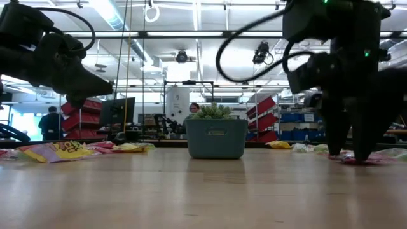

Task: Sort candy
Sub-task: Put the red candy pack into the blue bin

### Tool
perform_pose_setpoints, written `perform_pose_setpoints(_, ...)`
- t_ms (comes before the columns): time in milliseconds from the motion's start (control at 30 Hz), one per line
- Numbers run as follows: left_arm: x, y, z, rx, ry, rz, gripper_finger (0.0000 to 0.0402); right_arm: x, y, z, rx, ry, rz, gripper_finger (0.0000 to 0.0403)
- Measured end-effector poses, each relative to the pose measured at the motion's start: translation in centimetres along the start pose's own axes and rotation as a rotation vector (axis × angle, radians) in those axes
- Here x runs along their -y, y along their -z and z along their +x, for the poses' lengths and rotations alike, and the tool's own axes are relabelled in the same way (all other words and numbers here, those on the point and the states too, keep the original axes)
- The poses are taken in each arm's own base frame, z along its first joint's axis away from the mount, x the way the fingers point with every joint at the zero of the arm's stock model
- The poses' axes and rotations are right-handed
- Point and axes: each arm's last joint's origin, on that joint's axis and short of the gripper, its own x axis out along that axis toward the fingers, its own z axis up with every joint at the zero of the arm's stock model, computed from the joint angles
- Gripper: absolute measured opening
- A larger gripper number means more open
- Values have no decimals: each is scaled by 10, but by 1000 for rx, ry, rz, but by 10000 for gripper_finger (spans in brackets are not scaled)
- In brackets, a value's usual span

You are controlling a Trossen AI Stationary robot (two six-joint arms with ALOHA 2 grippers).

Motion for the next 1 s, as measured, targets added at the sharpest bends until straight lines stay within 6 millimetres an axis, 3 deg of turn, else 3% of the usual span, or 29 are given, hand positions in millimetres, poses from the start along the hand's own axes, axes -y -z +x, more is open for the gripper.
perform_pose_setpoints(167, 0, 1, 1, -12, -3, -3, 80, 1, -4, 7, -6, 2, -26, 193)
perform_pose_setpoints(467, 0, 1, 1, -13, -4, -3, 80, 14, -21, -6, 84, -16, -29, 28)
perform_pose_setpoints(600, 0, 1, 1, -14, -4, -6, 80, 20, -39, -23, 144, -23, -34, 26)
perform_pose_setpoints(767, 0, 1, 1, -13, -6, -3, 80, 33, -71, -59, 281, -32, -12, 69)
perform_pose_setpoints(867, 0, 1, 1, -12, -6, -2, 80, 44, -90, -78, 393, -9, -16, 73)
perform_pose_setpoints(1000, 0, 1, 1, -11, -8, -1, 80, 64, -109, -79, 475, 14, -9, 62)
